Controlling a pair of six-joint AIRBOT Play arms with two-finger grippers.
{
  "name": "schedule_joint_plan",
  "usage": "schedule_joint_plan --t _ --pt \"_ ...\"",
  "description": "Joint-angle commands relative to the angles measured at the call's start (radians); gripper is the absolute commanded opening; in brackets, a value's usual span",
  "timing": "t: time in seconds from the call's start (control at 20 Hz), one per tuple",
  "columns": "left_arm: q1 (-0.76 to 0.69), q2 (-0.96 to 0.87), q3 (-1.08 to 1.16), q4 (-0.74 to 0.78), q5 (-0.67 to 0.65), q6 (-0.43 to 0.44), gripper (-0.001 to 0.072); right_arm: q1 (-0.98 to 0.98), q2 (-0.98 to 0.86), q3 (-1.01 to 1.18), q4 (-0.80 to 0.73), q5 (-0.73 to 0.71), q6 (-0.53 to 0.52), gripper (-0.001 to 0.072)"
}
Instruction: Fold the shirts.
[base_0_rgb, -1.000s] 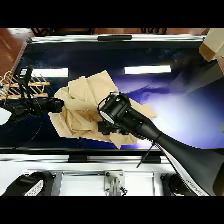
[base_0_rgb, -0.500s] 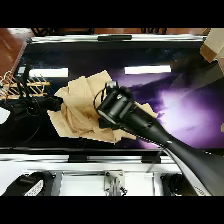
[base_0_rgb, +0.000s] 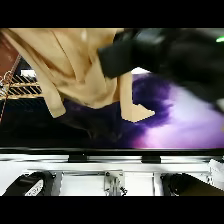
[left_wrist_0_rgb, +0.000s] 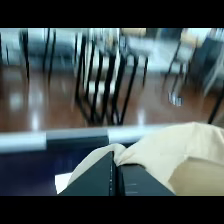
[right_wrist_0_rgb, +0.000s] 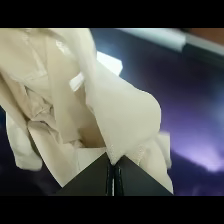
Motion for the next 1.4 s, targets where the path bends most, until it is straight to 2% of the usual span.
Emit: schedule_joint_plan --t 0.0,0.1,0.2,0.3,0.5,0.65,0.7,0.8,0.85,0.9,0.95,1.05,1.2,1.25,1.35 --pt "0.048 0.040 0.177 0.052 -0.005 -0.028 0.0044 0.000 0.057 0.040 0.016 0.013 -0.077 0.0073" --pt "0.094 0.076 0.176 0.191 -0.183 -0.161 0.0044 0.000 0.057 0.022 0.003 0.187 -0.102 0.0073" --pt "0.117 0.082 0.150 0.303 -0.478 -0.288 0.0044 0.000 0.055 -0.042 0.016 0.276 -0.094 0.0073" --pt "0.109 0.091 0.021 0.290 -0.649 -0.294 0.0044 0.000 0.033 -0.131 0.086 0.269 -0.073 0.0073" --pt "0.051 0.144 -0.391 0.289 -0.636 -0.306 0.0044 0.000 -0.093 -0.280 0.155 0.246 -0.099 0.0073" --pt "0.051 0.144 -0.554 0.280 -0.624 -0.323 0.0046 0.000 -0.179 -0.301 0.150 0.232 -0.129 0.0073" --pt "0.051 0.143 -0.571 0.280 -0.619 -0.312 0.0046 0.000 -0.192 -0.301 0.159 0.210 -0.130 0.0073" --pt "0.052 0.138 -0.573 0.282 -0.605 -0.218 0.0052 0.000 -0.195 -0.301 0.174 0.154 -0.124 0.0073" --pt "0.052 0.138 -0.573 0.282 -0.583 -0.142 0.0167 0.000 -0.195 -0.301 0.177 0.127 -0.114 0.0073" --pt "0.052 0.137 -0.562 0.290 -0.574 -0.085 0.0427 0.000 -0.196 -0.301 0.193 0.109 -0.108 0.0074" --pt "0.052 0.129 -0.537 0.333 -0.574 -0.087 0.0620 0.000 -0.196 -0.301 0.215 0.096 -0.102 0.0073" --pt "0.064 0.095 -0.454 0.492 -0.615 -0.113 0.0693 0.000 -0.196 -0.301 0.247 0.092 -0.076 0.0074" --pt "0.180 0.003 -0.303 0.796 -0.644 -0.129 0.0692 0.000 -0.196 -0.301 0.256 0.093 -0.049 0.0074" --pt "0.278 -0.057 -0.244 0.824 -0.645 -0.164 0.0681 0.000 -0.196 -0.301 0.256 0.092 -0.045 0.0074" --pt "0.485 -0.168 -0.164 0.759 -0.658 -0.213 0.0676 -0.004 -0.196 -0.301 0.256 0.094 -0.047 0.0074"
